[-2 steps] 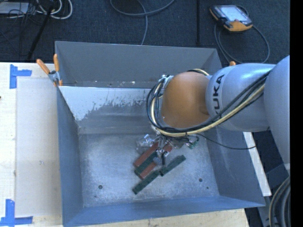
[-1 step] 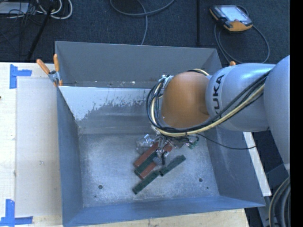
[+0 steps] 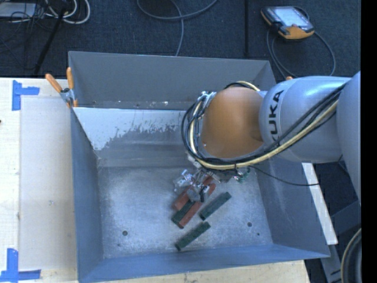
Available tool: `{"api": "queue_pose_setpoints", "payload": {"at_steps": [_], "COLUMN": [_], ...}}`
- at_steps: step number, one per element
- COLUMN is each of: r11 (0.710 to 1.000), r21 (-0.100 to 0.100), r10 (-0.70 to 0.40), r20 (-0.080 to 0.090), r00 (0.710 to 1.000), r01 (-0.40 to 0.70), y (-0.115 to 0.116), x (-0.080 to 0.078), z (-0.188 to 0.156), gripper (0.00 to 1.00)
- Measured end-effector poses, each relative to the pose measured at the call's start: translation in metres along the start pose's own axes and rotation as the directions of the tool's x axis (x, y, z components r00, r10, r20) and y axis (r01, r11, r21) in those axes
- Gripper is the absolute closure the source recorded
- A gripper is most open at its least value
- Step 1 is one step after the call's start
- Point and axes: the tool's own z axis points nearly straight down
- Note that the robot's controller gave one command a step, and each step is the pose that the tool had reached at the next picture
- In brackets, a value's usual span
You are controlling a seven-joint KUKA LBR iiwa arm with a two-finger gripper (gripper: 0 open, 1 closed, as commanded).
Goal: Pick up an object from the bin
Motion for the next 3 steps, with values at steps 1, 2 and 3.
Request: {"api": "queue_pose_setpoints", "payload": {"at_steps": [1, 2, 3], "r11": [0.999, 0.987, 0.991], "r21": [-0.006, 0.011, -0.005], "r10": [-0.051, -0.163, -0.134], "r20": [-0.006, 0.006, -0.002], "r00": [0.999, 0.987, 0.991], "r01": [0.051, 0.163, 0.134], "y": [0.001, -0.001, 0.019], "x": [0.000, -0.020, 0.004], "z": [-0.012, -0.032, -0.021], "gripper": [1.00, 1.00, 1.00]}}
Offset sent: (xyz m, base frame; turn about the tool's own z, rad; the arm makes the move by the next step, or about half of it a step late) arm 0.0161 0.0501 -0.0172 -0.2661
